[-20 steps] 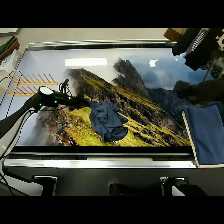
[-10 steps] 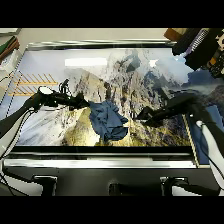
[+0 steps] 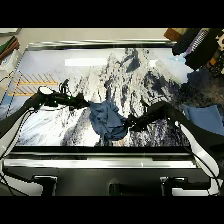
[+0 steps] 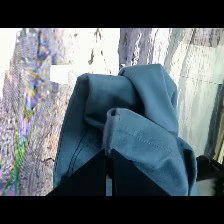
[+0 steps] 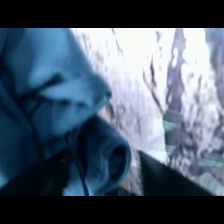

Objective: Fold the clothes and pants, and hang the long-sleeved shirts on hangers.

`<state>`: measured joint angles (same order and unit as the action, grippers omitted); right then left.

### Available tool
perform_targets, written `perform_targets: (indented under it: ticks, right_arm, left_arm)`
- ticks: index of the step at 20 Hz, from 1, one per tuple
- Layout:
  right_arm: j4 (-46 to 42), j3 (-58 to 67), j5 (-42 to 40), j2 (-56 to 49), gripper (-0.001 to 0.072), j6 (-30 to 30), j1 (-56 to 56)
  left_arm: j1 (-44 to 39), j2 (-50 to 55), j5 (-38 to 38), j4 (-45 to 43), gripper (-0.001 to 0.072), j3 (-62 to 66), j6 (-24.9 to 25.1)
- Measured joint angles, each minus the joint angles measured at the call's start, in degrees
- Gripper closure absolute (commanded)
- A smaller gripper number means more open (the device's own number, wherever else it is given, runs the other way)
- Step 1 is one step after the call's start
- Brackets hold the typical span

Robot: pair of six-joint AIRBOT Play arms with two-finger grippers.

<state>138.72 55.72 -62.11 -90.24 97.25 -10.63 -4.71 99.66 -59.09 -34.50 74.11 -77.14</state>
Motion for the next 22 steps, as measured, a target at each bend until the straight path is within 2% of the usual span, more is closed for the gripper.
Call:
perform_targets:
  ticks: [1,2,3,8,10,11,12,13,18,22]
  right_arm:
    - [0.00,-0.02,1.22,-0.15,0.0394,-0.44,-0.17]
    - [0.00,-0.02,2.16,-0.24,0.0487,-0.92,-0.31]
    - [0.00,-0.02,2.82,-0.33,0.0524,-1.40,-0.39]
    - [-0.48,-0.04,2.38,-0.46,0.0517,-2.36,-1.11]
    - [-1.25,-0.11,2.05,-0.48,0.0459,-2.75,-1.99]
    - [-1.49,-0.15,1.88,-0.48,0.0463,-2.78,-2.60]
    - [-1.64,-0.15,1.84,-0.48,0.0518,-2.86,-3.17]
    - [-1.99,-0.17,1.73,-0.48,0.0685,-3.02,-3.63]
    - [-2.78,0.09,1.68,1.84,0.0682,-3.41,-3.41]
    - [-3.78,5.64,1.68,11.52,0.0682,-3.69,2.36]
  left_arm:
    - [0.00,-0.02,0.00,0.00,0.0691,0.00,0.00]
    - [0.00,-0.02,0.02,0.00,0.0691,-0.02,0.00]
    - [0.00,-0.02,0.02,0.00,0.0691,-0.02,0.00]
    - [0.00,0.00,0.02,0.00,0.0691,0.00,0.00]
    - [0.00,-0.02,0.02,0.00,0.0691,-0.02,0.00]
    - [0.00,0.00,0.02,0.00,0.0691,-0.02,0.00]
    - [0.00,-0.02,0.02,0.00,0.0691,-0.02,0.02]
    - [0.00,-0.02,0.02,0.00,0.0691,-0.02,0.02]
    - [0.39,-0.68,-0.37,-0.09,0.0694,1.07,0.07]
    - [3.21,-4.63,-0.31,-0.46,0.0694,8.74,0.09]
